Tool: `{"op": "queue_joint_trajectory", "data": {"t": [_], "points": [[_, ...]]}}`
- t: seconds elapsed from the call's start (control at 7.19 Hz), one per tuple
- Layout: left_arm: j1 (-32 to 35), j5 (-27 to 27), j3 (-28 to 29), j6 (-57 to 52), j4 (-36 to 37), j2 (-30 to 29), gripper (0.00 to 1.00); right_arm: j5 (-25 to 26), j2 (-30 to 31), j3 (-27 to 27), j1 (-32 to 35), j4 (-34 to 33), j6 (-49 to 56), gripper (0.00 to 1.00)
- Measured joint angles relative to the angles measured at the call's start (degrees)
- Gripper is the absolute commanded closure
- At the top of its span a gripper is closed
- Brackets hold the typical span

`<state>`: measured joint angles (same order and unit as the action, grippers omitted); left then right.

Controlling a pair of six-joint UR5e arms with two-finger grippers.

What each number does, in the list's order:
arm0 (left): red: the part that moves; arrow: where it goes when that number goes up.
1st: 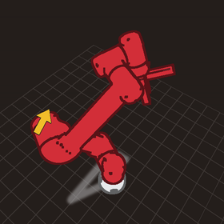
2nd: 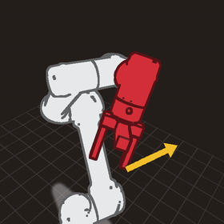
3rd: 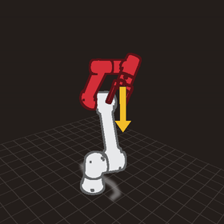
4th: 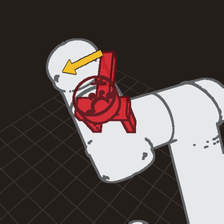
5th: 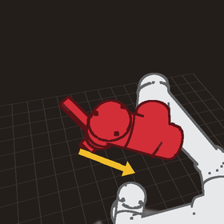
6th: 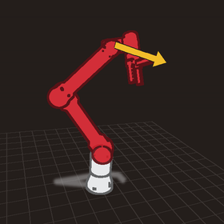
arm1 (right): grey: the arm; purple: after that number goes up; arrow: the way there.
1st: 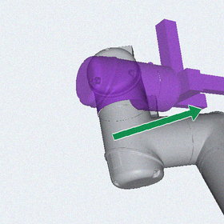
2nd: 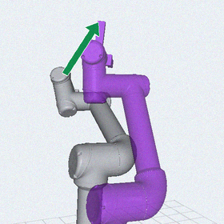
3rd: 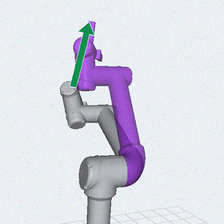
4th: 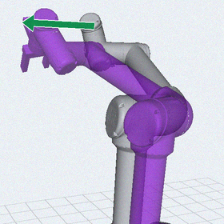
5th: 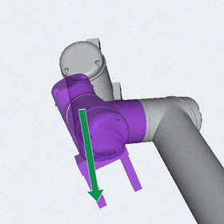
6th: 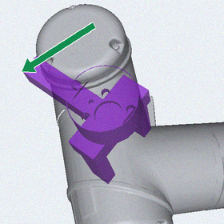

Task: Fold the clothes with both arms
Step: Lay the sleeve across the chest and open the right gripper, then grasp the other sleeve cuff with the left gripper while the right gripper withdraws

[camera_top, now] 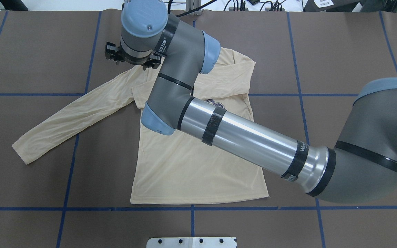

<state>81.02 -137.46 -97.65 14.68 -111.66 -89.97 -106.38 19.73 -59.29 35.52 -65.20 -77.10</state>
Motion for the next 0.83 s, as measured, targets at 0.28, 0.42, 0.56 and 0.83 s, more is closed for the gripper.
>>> {"op": "queue_joint_trajectory", "data": {"t": [0.28, 0.42, 0.56, 0.83], "points": [[-9.6, 4.5, 0.5, 18.5, -13.4, 1.8, 0.01, -9.5, 8.8, -10.7, 5.0, -7.1, -1.0, 0.05], [-14.4, 7.7, 1.1, 24.6, -18.8, 3.4, 0.01, -13.3, 17.8, -19.2, 7.8, -8.6, -0.1, 0.07], [-18.1, 9.5, 2.5, 27.4, -22.2, 4.7, 0.04, -16.2, 26.0, -26.3, 10.3, -9.2, 1.2, 0.08], [-22.7, 10.1, 5.8, 28.6, -24.9, 5.6, 0.28, -20.0, 37.5, -34.8, 14.3, -9.5, 3.8, 0.08]]}}
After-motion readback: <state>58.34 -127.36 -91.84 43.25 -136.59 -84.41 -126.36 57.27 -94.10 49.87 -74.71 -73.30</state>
